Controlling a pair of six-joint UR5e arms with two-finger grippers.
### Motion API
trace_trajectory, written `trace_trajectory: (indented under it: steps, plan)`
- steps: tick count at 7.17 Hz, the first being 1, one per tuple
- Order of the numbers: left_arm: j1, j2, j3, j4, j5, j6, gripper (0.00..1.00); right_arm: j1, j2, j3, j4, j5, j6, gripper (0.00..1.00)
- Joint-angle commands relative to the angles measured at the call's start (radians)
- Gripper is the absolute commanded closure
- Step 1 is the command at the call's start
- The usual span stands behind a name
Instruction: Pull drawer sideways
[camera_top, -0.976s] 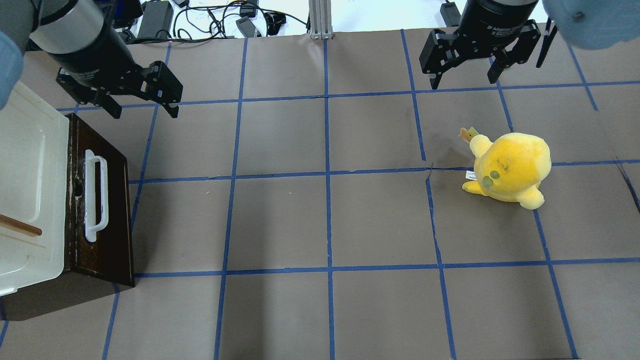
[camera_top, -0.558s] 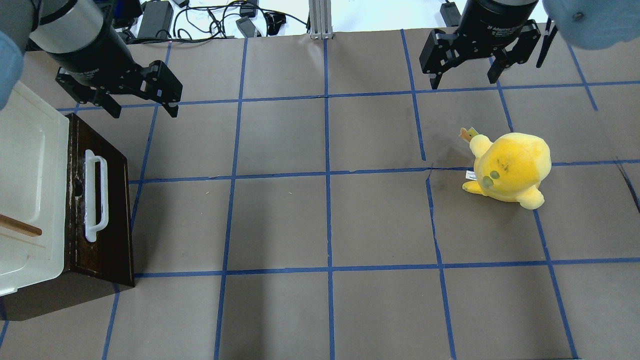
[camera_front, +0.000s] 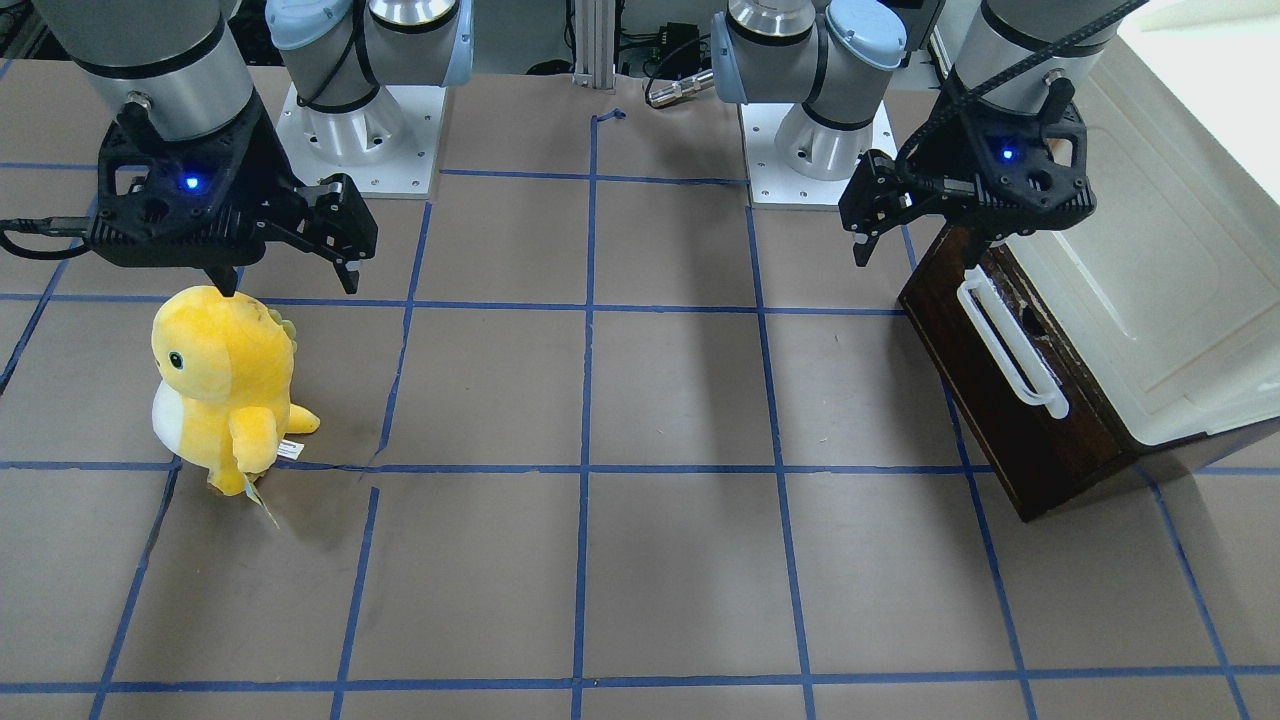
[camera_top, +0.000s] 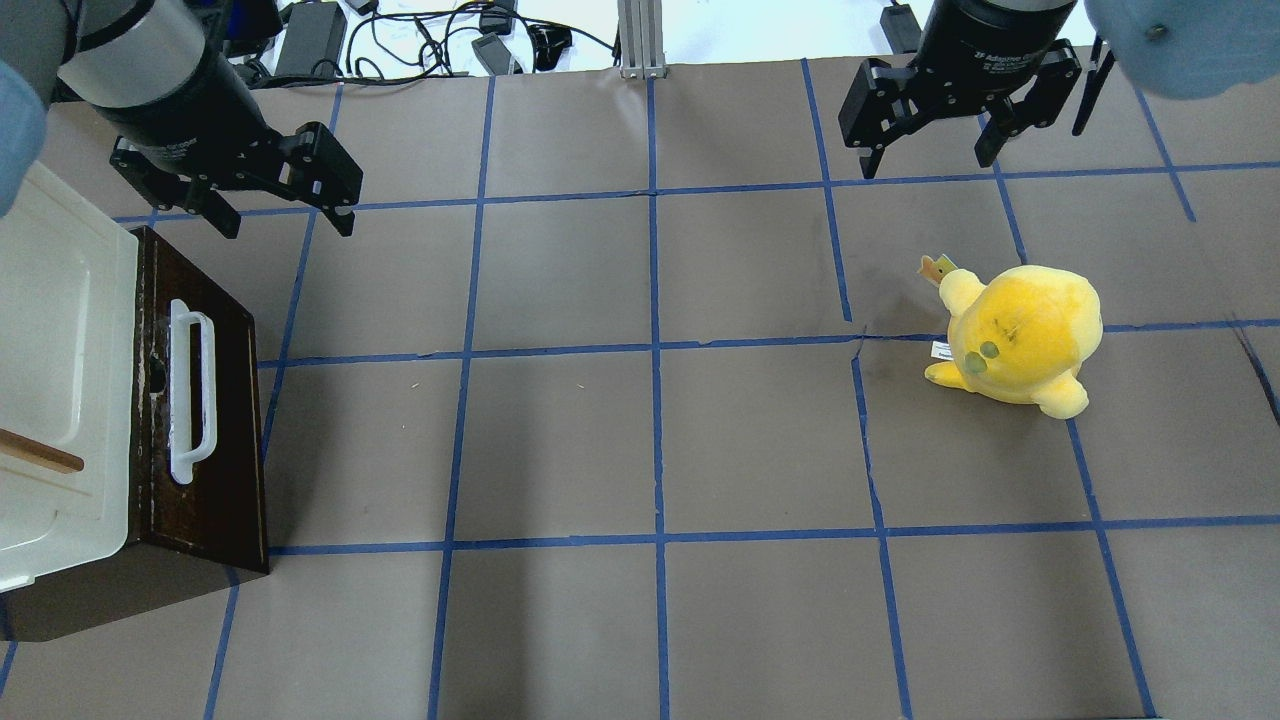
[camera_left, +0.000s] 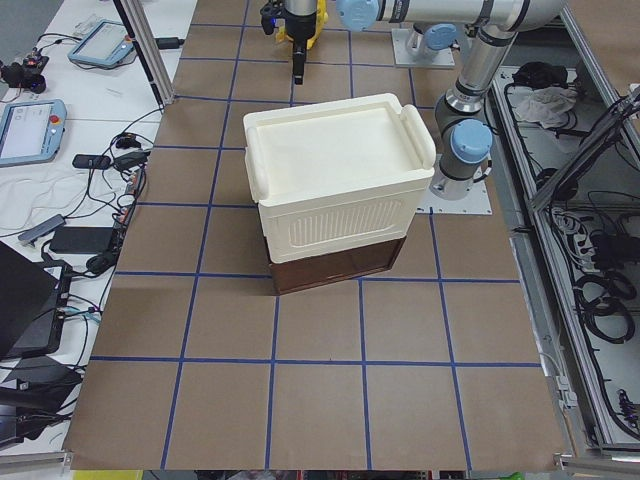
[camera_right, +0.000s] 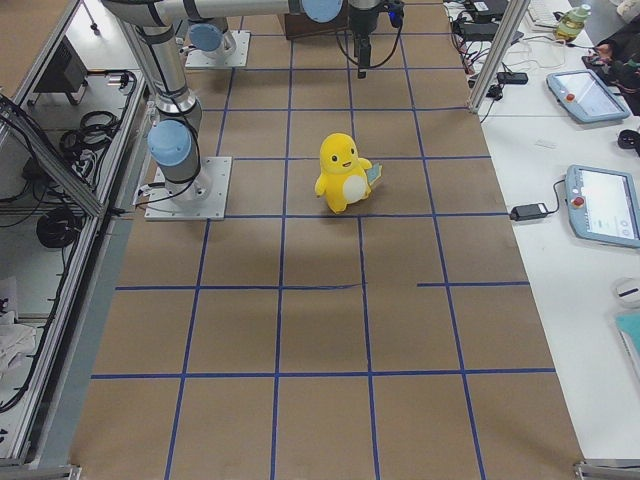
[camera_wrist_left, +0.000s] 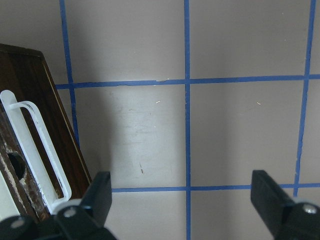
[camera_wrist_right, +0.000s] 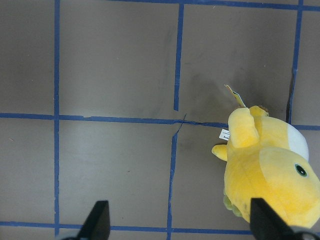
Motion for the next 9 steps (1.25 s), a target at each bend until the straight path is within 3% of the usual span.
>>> trace_trajectory:
  steps: [1,5,7,9]
  plan:
    - [0.004,0.002,0.000,-0.006,-0.003,-0.007,0.00,0.000,0.000,0.000,0.000,-0.001,0.001,0.00]
    - [-0.002,0.000,-0.036,0.029,0.011,-0.013,0.00,0.000,0.000,0.000,0.000,0.000,0.001,0.00]
    - [-0.006,-0.014,-0.039,0.036,0.132,-0.033,0.00,0.000,0.000,0.000,0.000,0.000,0.001,0.00]
    - [-0.010,-0.027,-0.077,0.045,0.123,-0.076,0.00,0.000,0.000,0.000,0.000,0.000,0.001,0.00]
